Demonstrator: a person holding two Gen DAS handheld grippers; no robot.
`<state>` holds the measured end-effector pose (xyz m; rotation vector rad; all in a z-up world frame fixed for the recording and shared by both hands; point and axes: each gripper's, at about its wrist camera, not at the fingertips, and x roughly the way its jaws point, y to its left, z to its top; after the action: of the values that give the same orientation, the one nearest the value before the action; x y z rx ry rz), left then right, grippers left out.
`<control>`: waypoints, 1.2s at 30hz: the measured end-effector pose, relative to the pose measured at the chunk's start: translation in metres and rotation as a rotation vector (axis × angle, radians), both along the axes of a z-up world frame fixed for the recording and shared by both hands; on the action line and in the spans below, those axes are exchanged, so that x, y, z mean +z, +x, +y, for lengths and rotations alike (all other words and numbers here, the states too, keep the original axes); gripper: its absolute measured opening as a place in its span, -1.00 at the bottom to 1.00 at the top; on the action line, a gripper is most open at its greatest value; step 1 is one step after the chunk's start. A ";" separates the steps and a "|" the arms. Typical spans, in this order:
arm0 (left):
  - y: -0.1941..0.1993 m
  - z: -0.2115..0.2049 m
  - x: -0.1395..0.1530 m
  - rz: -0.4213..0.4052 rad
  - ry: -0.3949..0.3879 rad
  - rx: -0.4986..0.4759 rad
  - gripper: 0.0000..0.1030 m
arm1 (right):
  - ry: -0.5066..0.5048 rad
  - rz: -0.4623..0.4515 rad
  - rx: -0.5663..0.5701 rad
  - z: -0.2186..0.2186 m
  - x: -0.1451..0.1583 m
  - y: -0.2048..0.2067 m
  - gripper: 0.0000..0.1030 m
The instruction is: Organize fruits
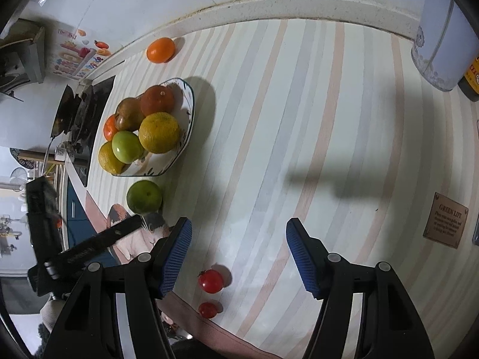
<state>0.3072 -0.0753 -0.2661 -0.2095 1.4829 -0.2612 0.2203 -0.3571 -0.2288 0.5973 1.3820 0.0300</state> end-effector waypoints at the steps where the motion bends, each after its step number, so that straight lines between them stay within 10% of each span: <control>1: 0.003 0.004 0.003 -0.011 0.001 0.015 0.10 | -0.001 0.000 -0.001 -0.001 0.000 0.000 0.33; 22: -0.008 0.002 -0.010 -0.074 0.125 0.003 0.16 | -0.006 -0.057 0.047 0.021 0.021 0.038 0.33; 36: 0.005 0.125 0.015 -0.135 0.103 0.158 0.16 | -0.070 -0.115 0.030 0.107 0.007 0.276 0.33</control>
<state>0.3121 0.0495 -0.2515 -0.2205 1.3342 -0.0694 0.4961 -0.2498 -0.2219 0.5087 1.2749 0.0387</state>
